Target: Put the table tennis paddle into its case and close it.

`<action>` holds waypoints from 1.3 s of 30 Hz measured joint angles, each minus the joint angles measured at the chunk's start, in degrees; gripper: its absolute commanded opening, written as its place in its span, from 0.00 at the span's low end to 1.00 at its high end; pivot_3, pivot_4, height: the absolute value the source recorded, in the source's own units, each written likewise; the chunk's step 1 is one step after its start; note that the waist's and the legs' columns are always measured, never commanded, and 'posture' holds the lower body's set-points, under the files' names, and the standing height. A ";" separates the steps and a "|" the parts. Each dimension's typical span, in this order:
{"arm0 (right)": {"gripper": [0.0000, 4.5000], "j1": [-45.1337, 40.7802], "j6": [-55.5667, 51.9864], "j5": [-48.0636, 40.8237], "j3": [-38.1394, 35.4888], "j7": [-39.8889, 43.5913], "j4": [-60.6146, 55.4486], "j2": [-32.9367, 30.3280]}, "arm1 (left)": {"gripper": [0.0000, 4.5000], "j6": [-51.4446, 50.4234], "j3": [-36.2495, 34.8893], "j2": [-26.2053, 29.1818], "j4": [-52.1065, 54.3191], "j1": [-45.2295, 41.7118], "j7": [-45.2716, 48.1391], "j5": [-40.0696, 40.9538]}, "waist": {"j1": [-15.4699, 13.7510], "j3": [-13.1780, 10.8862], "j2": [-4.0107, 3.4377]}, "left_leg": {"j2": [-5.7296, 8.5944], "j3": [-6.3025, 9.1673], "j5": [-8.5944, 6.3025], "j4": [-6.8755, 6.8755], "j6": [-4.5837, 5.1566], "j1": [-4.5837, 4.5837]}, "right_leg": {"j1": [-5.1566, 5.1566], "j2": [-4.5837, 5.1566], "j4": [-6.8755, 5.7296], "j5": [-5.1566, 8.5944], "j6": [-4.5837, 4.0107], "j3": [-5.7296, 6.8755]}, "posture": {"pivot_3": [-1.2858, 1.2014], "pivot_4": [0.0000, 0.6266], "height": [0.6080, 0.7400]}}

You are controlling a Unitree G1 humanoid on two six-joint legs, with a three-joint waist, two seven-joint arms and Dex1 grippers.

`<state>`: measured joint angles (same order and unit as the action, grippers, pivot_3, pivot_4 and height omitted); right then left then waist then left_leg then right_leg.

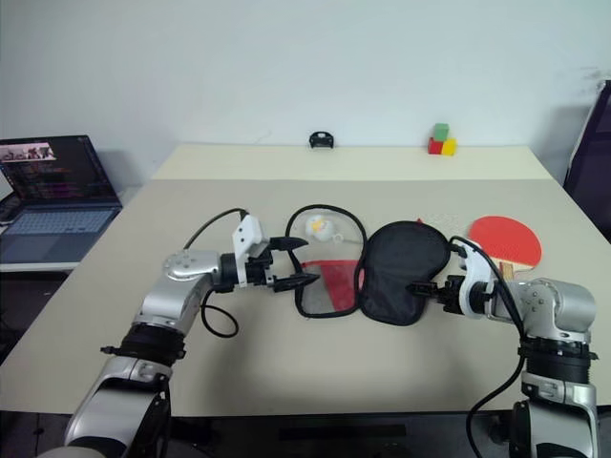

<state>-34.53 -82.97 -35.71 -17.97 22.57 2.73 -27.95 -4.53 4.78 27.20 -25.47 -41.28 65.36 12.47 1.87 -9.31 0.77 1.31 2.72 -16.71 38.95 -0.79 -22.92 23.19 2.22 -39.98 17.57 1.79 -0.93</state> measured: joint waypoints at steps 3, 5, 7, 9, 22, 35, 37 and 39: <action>1.00 0.20 2.63 0.75 0.60 0.05 0.14 1.12 | 1.00 0.03 0.00 -0.06 -0.49 -0.01 -0.02 -0.02 | 0.05 0.00 0.00 | 0.00 0.00 0.00 0.00 0.00 0.00 | 0.00 0.00 0.00 0.00 0.00 0.00 | 0.52 0.24 1.00; 0.96 0.14 5.58 1.39 1.52 0.17 1.20 1.70 | 1.00 0.04 0.00 -0.15 -0.81 -0.04 -0.18 -0.08 | 0.07 0.00 0.00 | 0.00 0.00 0.00 0.00 0.00 0.01 | 0.00 0.00 -0.01 0.00 0.00 0.00 | 0.52 0.24 1.00; 0.85 -0.25 8.31 2.50 2.42 0.60 3.02 1.73 | 1.00 0.04 0.00 -0.20 -1.01 -0.05 -0.38 -0.10 | 0.06 0.00 0.00 | 0.00 -0.02 0.01 0.01 0.00 0.01 | 0.00 0.00 -0.01 0.00 0.00 -0.01 | 0.52 0.24 1.00; 0.70 -0.95 10.00 3.30 3.30 1.03 5.05 1.38 | 1.00 0.04 -0.01 -0.21 -1.02 -0.04 -0.63 -0.11 | 0.06 0.00 0.00 | 0.00 -0.02 0.01 0.02 0.01 0.02 | 0.00 0.00 -0.02 0.00 0.00 -0.01 | 0.52 0.24 1.00; 0.01 -8.84 15.51 7.90 10.39 7.74 16.22 -3.65 | 1.00 0.04 -0.01 -0.33 -1.01 -0.03 -1.01 -0.15 | 0.05 0.00 0.00 | 0.00 -0.04 0.02 0.01 0.01 0.01 | 0.00 0.00 0.01 0.00 0.00 -0.01 | 0.52 0.24 1.00; 0.11 -14.54 21.36 12.97 15.59 13.62 26.23 -4.58 | 1.00 0.02 -0.01 -0.40 -0.91 0.02 -1.10 -0.26 | 0.00 0.00 0.00 | 0.00 -0.04 0.02 0.01 0.00 -0.01 | 0.01 0.01 0.02 0.00 0.00 0.00 | 0.52 0.24 1.00; 0.22 -14.53 21.37 13.37 15.59 13.60 26.50 -4.58 | 1.00 0.02 -0.01 -0.40 -0.91 0.03 -1.10 -0.27 | 0.02 0.00 0.00 | 0.00 -0.03 0.02 0.01 0.00 0.00 | 0.02 0.01 0.01 0.00 0.00 0.00 | 0.52 0.24 1.00; 0.37 -14.53 21.44 14.28 15.59 13.52 26.51 -4.62 | 1.00 0.02 -0.01 -0.40 -0.91 0.03 -1.12 -0.29 | 0.02 0.00 0.00 | 0.00 -0.03 0.02 0.01 0.00 0.00 | 0.02 0.01 0.01 0.00 0.00 0.00 | 0.52 0.24 1.00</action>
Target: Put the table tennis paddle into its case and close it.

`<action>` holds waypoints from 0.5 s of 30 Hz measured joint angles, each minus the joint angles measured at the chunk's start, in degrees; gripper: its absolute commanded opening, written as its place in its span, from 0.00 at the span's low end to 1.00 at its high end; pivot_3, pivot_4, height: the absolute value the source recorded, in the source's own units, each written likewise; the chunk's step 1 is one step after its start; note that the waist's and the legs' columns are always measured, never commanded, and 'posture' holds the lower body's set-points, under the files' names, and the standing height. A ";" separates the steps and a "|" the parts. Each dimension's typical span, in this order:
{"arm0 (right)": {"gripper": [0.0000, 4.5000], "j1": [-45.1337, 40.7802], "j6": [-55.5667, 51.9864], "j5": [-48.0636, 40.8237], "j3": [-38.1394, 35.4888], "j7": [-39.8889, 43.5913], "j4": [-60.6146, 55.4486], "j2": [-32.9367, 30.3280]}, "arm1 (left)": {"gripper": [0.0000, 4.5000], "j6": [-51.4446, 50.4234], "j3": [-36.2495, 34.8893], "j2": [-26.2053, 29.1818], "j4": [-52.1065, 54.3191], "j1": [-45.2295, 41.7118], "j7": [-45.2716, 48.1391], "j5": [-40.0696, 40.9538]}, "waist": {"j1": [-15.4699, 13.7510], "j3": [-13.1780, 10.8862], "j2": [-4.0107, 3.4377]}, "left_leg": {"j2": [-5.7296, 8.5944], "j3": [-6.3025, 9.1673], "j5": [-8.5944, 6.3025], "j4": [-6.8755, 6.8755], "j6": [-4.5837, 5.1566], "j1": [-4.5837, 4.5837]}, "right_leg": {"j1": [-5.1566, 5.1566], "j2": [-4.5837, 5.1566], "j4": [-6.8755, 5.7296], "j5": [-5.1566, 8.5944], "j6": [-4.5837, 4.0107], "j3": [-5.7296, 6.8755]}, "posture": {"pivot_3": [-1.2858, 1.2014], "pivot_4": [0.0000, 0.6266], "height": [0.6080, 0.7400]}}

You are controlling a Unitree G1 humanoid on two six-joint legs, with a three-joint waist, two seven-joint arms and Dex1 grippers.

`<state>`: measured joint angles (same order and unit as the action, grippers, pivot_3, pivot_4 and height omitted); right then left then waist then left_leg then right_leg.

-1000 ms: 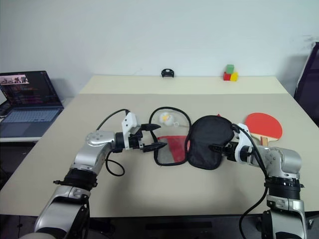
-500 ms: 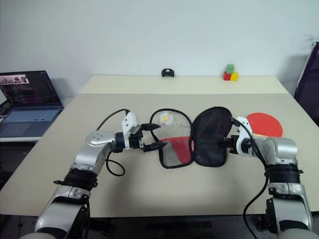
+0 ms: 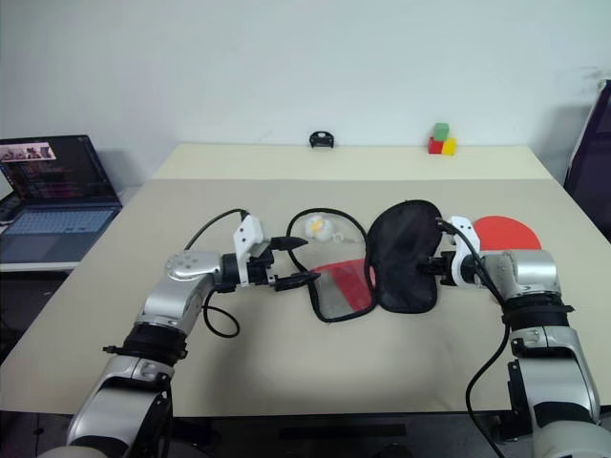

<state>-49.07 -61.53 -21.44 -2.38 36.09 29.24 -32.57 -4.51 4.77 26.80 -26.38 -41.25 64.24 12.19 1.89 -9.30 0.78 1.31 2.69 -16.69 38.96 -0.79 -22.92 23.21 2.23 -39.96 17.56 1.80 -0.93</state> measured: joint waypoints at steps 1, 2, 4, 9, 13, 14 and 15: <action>0.43 0.00 0.21 0.23 0.00 -0.03 0.05 -0.05 | 1.00 0.00 0.00 0.00 0.00 0.00 -0.02 -0.03 | 0.00 0.00 0.00 | 0.00 0.00 0.00 0.00 0.00 0.00 | 0.00 0.00 0.00 0.00 0.00 -0.01 | 0.52 0.24 1.00; 0.43 0.00 0.58 0.63 0.01 -0.04 0.09 -0.14 | 1.00 0.00 0.00 0.00 0.00 0.00 -0.03 -0.05 | 0.00 0.00 0.00 | 0.00 -0.01 0.00 0.00 0.00 0.00 | 0.00 0.00 0.00 0.00 0.00 -0.01 | 0.52 0.24 1.00; 0.43 0.00 1.53 1.50 0.04 -0.07 0.12 -0.53 | 1.00 0.02 0.00 -0.02 -0.01 0.00 -0.07 -0.08 | -0.02 0.00 0.00 | 0.00 0.00 0.00 0.00 0.00 -0.01 | 0.00 0.00 0.00 0.00 0.00 0.00 | 0.52 0.24 1.00; 0.43 0.03 4.05 2.76 -0.89 -0.02 -0.06 -3.43 | 1.00 0.17 0.00 -0.15 -0.02 0.00 -0.54 -0.23 | -0.05 0.00 0.00 | 0.00 -0.01 0.00 0.00 0.00 -0.01 | 0.00 0.00 0.01 0.00 0.00 0.00 | 0.52 0.24 1.00; 0.43 0.64 3.02 1.53 -3.94 0.37 -3.19 -5.04 | 1.00 0.25 0.00 -0.48 -0.03 -0.01 -0.99 -0.38 | -0.02 0.00 0.00 | 0.00 -0.01 0.00 0.00 0.00 -0.01 | 0.00 0.00 0.01 0.00 0.00 0.00 | 0.52 0.24 1.00; 0.43 0.85 2.21 0.77 -4.98 0.64 -4.69 -5.34 | 1.00 0.31 0.00 -0.59 -0.04 0.00 -1.03 -0.46 | -0.02 0.00 0.00 | 0.00 -0.01 0.00 0.00 0.00 -0.01 | 0.00 0.00 0.00 0.00 0.00 -0.01 | 0.52 0.24 1.00; 0.43 1.05 1.82 0.27 -5.60 0.87 -5.64 -5.52 | 1.00 0.34 0.01 -0.64 -0.06 -0.02 -1.04 -0.59 | -0.01 0.00 0.00 | 0.00 -0.01 0.00 0.00 0.01 -0.01 | 0.00 0.00 0.00 0.00 0.00 -0.01 | 0.52 0.24 1.00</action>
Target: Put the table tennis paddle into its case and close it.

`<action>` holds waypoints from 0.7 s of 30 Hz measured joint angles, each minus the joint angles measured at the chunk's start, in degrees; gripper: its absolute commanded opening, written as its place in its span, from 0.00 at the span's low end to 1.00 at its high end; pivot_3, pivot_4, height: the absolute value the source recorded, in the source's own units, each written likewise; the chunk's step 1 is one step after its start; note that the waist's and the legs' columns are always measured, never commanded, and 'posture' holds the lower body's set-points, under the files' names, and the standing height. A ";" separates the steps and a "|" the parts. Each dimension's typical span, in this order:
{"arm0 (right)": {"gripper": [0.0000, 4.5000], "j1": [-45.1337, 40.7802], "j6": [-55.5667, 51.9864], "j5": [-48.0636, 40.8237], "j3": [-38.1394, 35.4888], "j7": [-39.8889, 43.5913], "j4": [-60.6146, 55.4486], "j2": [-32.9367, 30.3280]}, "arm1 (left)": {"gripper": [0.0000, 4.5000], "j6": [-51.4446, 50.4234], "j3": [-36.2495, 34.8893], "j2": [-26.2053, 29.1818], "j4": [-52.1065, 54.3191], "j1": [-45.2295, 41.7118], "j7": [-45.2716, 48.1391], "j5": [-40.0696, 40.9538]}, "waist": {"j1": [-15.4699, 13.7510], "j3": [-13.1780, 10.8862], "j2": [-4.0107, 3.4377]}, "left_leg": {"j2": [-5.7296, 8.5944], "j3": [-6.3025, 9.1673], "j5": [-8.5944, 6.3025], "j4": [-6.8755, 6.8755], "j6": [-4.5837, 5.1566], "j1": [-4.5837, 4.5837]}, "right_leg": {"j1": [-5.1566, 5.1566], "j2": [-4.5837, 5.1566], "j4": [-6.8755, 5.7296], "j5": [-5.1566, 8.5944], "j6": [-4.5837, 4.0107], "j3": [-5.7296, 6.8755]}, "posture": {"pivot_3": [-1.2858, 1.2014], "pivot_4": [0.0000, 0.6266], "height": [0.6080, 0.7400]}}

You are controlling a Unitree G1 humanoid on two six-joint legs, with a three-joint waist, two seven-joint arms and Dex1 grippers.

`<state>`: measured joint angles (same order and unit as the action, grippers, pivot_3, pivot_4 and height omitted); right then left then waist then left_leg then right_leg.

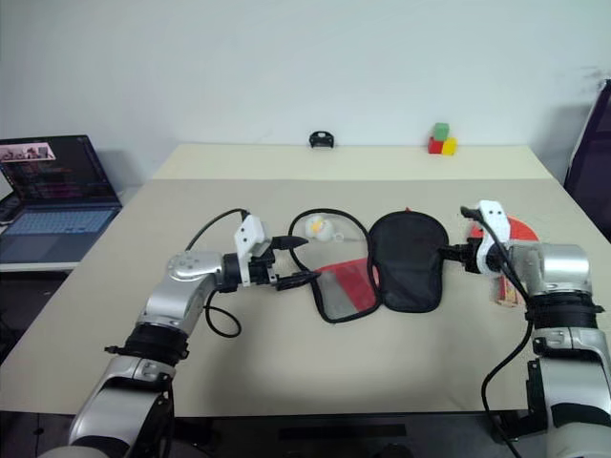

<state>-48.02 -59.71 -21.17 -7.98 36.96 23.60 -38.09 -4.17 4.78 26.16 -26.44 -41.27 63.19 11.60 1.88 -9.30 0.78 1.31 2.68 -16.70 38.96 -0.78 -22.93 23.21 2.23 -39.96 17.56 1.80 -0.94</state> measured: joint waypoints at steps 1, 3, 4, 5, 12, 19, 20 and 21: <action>0.43 1.33 -0.74 -0.61 -1.01 0.06 -2.74 -0.46 | 1.00 0.26 0.04 -0.24 -0.10 -0.09 -0.02 -0.15 | -0.11 0.00 0.00 | 0.00 0.03 0.00 0.00 0.00 -0.01 | -0.01 0.00 0.01 0.00 0.00 0.03 | 0.52 0.24 1.00; 0.51 3.83 -1.76 -1.17 -2.83 -0.47 -5.87 -0.94 | 1.00 0.80 0.04 -0.44 -0.59 -0.19 -0.04 -0.29 | -0.20 0.00 0.00 | 0.00 0.01 0.00 0.00 0.00 -0.03 | -0.01 0.01 0.01 0.00 0.00 0.01 | 0.52 0.24 1.00; 0.56 5.06 -1.75 -1.33 -3.97 -1.56 -7.07 -0.90 | 1.00 0.91 0.03 -0.68 -0.94 -0.34 -0.06 -0.31 | -0.23 0.00 0.01 | 0.00 0.02 0.00 0.00 0.00 -0.03 | -0.01 0.01 0.01 0.00 0.00 0.02 | 0.52 0.24 1.00; 0.63 5.97 -1.31 -1.22 -4.87 -2.91 -7.84 -0.83 | 1.00 0.94 0.03 -0.84 -1.12 -0.40 -0.07 -0.32 | -0.23 0.00 0.01 | 0.01 0.01 0.00 0.01 0.00 -0.04 | -0.01 0.02 0.01 0.00 0.00 0.01 | 0.52 0.24 1.00; 0.69 14.03 7.38 4.58 -12.66 -19.42 -13.16 3.21 | 1.00 2.75 0.73 -2.35 -2.64 -2.34 0.13 -1.00 | -0.15 0.01 0.03 | 0.01 -0.04 0.01 0.00 -0.01 -0.02 | -0.01 0.02 -0.02 0.00 0.00 -0.02 | 0.52 0.24 1.00; 0.69 16.76 10.02 6.48 -13.89 -27.34 -13.21 7.05 | 1.00 4.22 1.64 -3.29 -5.45 -4.50 1.18 -1.56 | 0.11 0.01 0.03 | 0.00 -0.11 0.02 0.00 0.03 0.03 | 0.00 0.00 -0.07 0.00 0.00 -0.07 | 0.52 0.24 1.00; 0.69 16.75 10.32 6.51 -13.92 -27.70 -12.94 7.20 | 1.00 4.58 1.64 -3.33 -5.72 -4.60 1.22 -1.58 | 0.09 0.01 0.02 | 0.00 -0.11 0.03 0.00 0.03 0.03 | 0.00 0.00 -0.07 0.00 0.00 -0.07 | 0.52 0.24 1.00; 0.69 16.75 10.63 6.56 -13.91 -28.30 -12.36 7.27 | 1.00 4.75 1.64 -3.41 -5.96 -4.65 1.26 -1.60 | 0.07 0.01 0.02 | 0.00 -0.11 0.03 0.00 0.03 0.03 | 0.00 0.00 -0.06 0.00 0.00 -0.06 | 0.52 0.24 1.00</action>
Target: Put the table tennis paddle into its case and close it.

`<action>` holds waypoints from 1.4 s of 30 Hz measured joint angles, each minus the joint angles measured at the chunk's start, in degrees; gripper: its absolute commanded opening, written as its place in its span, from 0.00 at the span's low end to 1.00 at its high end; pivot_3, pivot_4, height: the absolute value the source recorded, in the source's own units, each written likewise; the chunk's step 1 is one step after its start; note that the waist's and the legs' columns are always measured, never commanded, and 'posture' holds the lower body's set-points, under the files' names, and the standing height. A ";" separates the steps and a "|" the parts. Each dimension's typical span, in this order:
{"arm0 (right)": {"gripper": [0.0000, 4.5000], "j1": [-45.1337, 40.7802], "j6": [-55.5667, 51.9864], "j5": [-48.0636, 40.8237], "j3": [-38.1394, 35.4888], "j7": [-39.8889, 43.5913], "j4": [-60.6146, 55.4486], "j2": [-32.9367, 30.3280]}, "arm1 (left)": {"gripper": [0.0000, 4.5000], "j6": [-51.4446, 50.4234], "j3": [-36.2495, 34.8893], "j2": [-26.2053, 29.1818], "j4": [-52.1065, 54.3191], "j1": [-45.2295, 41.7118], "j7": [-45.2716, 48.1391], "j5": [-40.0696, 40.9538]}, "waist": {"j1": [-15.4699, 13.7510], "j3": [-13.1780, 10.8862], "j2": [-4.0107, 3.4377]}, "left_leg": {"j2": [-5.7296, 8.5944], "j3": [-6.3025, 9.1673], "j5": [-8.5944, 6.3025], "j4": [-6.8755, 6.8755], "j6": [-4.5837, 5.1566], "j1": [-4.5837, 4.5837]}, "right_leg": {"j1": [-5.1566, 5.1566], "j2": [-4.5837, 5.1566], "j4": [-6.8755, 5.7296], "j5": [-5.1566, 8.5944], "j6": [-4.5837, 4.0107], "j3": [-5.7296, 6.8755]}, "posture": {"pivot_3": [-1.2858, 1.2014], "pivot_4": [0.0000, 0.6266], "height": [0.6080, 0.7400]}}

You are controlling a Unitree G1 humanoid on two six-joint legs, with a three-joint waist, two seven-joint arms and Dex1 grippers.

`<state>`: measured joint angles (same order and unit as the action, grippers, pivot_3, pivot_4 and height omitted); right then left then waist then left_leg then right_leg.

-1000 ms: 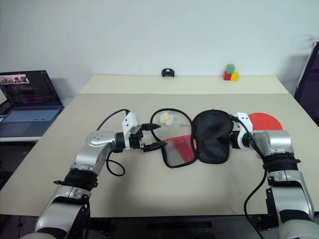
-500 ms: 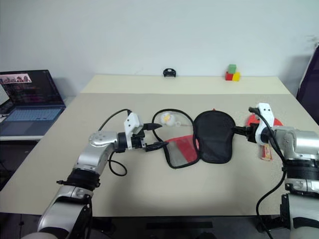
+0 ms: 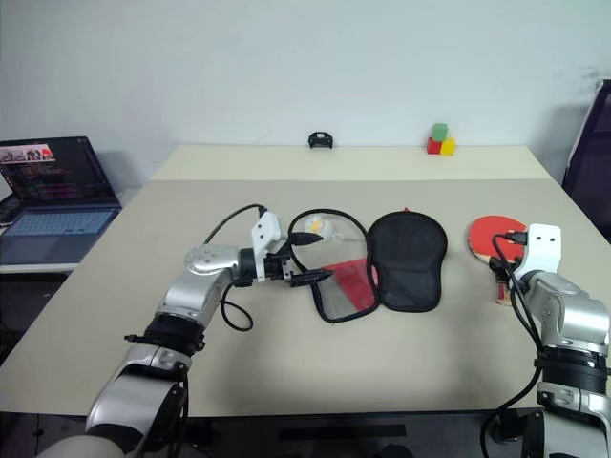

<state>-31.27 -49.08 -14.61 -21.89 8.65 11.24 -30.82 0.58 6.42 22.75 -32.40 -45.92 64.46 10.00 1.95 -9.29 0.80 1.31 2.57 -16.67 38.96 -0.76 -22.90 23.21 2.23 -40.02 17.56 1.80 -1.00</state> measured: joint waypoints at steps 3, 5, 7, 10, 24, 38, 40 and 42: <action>0.69 -0.04 0.62 0.09 0.00 -1.37 2.23 0.20 | 1.00 0.28 0.00 -0.18 -0.99 -0.37 0.13 -0.11 | -0.08 0.00 0.00 | 0.00 0.00 0.00 0.00 0.00 -0.01 | 0.00 0.00 0.01 0.00 0.00 0.01 | 0.52 0.24 1.00; 0.69 -0.05 0.68 0.10 0.00 -1.87 3.68 0.25 | 1.00 0.64 0.00 -0.25 -1.54 -0.72 0.18 -0.19 | -0.08 0.00 0.00 | 0.00 -0.01 0.00 0.00 0.00 0.00 | 0.00 0.00 0.01 0.00 0.00 0.00 | 0.52 0.24 1.00; 0.69 -0.04 -0.25 0.03 0.08 -2.26 3.86 0.25 | 1.00 1.06 0.00 -0.28 -1.82 -1.07 0.24 -0.25 | -0.05 0.00 0.00 | 0.00 -0.01 0.00 0.00 0.00 0.00 | 0.00 0.00 0.01 0.00 0.00 0.00 | 0.52 0.24 1.00; 0.69 0.38 -1.50 -0.02 0.13 -2.46 3.55 0.24 | 1.00 1.21 0.00 -0.30 -2.05 -1.33 0.25 -0.29 | -0.07 0.00 0.00 | 0.00 0.00 0.00 0.00 0.01 -0.01 | 0.00 0.00 0.01 0.00 0.00 0.00 | 0.52 0.24 1.00; 1.00 -1.13 2.27 0.90 1.86 -1.20 8.94 0.14 | 1.00 1.61 0.00 -0.47 -2.52 -1.41 0.12 -0.39 | 0.24 0.06 0.10 | 0.00 -0.09 0.02 0.02 0.04 0.09 | -0.07 -0.01 -0.02 -0.02 0.03 -0.06 | 0.52 0.24 1.00; 0.49 -6.37 9.04 3.87 5.30 1.61 20.85 -0.21 | 1.00 2.15 -0.01 -0.37 -2.54 -1.43 -0.06 -1.01 | 0.96 0.12 0.31 | 0.01 -0.31 0.25 0.01 0.38 1.08 | -1.04 -0.02 0.24 -0.59 0.15 -0.10 | 0.52 0.24 1.00; 0.34 -7.10 9.06 3.93 5.85 1.92 21.65 -0.20 | 1.00 2.15 -0.02 -0.36 -2.54 -1.44 -0.08 -1.03 | 0.96 0.12 0.32 | 0.01 -0.30 0.25 0.01 0.39 1.13 | -1.10 -0.03 0.24 -0.60 0.16 -0.10 | 0.52 0.24 1.00; 0.25 -7.82 9.32 4.50 6.12 1.68 22.71 -0.32 | 1.00 2.15 -0.02 -0.35 -2.54 -1.44 -0.11 -1.04 | 0.94 0.12 0.32 | 0.03 -0.29 0.25 0.01 0.39 1.12 | -1.09 -0.03 0.25 -0.61 0.18 -0.11 | 0.52 0.24 1.00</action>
<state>-39.09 -39.75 -10.12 -15.77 10.33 33.95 -31.14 2.73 6.40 22.40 -34.93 -47.36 64.35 8.96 2.89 -9.17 1.12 1.34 2.27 -16.42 38.97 -0.37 -21.79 22.12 2.20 -39.77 16.95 1.97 -1.11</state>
